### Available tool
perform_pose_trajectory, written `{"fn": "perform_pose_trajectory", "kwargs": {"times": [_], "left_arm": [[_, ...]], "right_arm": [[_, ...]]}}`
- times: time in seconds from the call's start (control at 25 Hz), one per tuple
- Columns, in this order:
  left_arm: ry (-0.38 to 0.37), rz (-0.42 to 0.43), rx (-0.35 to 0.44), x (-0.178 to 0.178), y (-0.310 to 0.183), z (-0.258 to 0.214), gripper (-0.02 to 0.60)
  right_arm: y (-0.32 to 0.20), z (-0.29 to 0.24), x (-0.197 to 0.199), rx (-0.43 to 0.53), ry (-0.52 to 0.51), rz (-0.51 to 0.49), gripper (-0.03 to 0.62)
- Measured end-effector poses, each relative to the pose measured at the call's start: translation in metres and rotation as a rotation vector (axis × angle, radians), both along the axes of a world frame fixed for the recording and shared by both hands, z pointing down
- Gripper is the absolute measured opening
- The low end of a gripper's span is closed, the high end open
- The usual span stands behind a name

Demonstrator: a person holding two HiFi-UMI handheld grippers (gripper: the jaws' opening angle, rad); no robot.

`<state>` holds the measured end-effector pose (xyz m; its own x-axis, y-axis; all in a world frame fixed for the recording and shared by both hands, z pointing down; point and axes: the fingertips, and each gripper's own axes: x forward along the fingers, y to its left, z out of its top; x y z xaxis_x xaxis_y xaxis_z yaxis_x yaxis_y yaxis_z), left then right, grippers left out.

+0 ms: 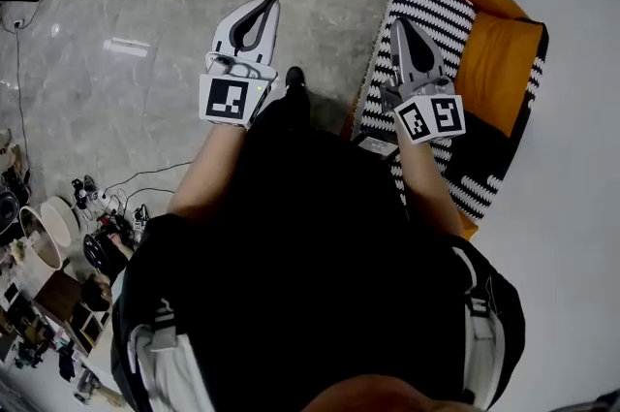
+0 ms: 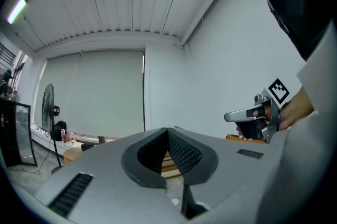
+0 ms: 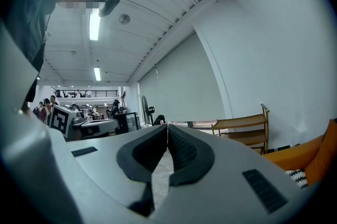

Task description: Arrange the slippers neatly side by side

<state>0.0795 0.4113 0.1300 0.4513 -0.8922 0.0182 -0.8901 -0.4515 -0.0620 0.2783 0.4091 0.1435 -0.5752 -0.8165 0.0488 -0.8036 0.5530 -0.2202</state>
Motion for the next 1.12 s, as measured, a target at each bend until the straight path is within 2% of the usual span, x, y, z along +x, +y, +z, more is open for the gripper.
{"fn": "perform_pose_trajectory", "kwargs": {"times": [0.16, 0.28, 0.52, 0.68, 0.88, 0.96, 1.12], "left_arm": [[0.029, 0.002, -0.002, -0.007, -0.051, -0.006, 0.014], [0.043, 0.035, 0.005, -0.008, -0.083, -0.005, 0.014], [0.06, 0.054, 0.017, -0.009, -0.14, -0.002, 0.014], [0.04, 0.059, 0.021, -0.011, -0.175, -0.001, 0.014], [0.03, 0.062, 0.017, 0.002, -0.221, 0.003, 0.014], [0.001, 0.066, 0.028, 0.004, -0.244, 0.008, 0.014], [0.003, 0.021, 0.013, 0.003, -0.302, 0.015, 0.014]], "right_arm": [[-0.052, -0.01, -0.01, 0.008, 0.03, -0.009, 0.031], [-0.083, -0.014, -0.014, 0.01, 0.05, 0.001, 0.031], [-0.124, -0.008, -0.002, -0.008, 0.071, 0.047, 0.031], [-0.149, -0.006, 0.006, -0.017, 0.064, 0.071, 0.031], [-0.19, 0.007, 0.023, -0.022, 0.032, 0.093, 0.031], [-0.212, 0.013, 0.026, -0.023, 0.017, 0.094, 0.031], [-0.267, 0.022, 0.04, -0.026, -0.006, 0.084, 0.031]]}}
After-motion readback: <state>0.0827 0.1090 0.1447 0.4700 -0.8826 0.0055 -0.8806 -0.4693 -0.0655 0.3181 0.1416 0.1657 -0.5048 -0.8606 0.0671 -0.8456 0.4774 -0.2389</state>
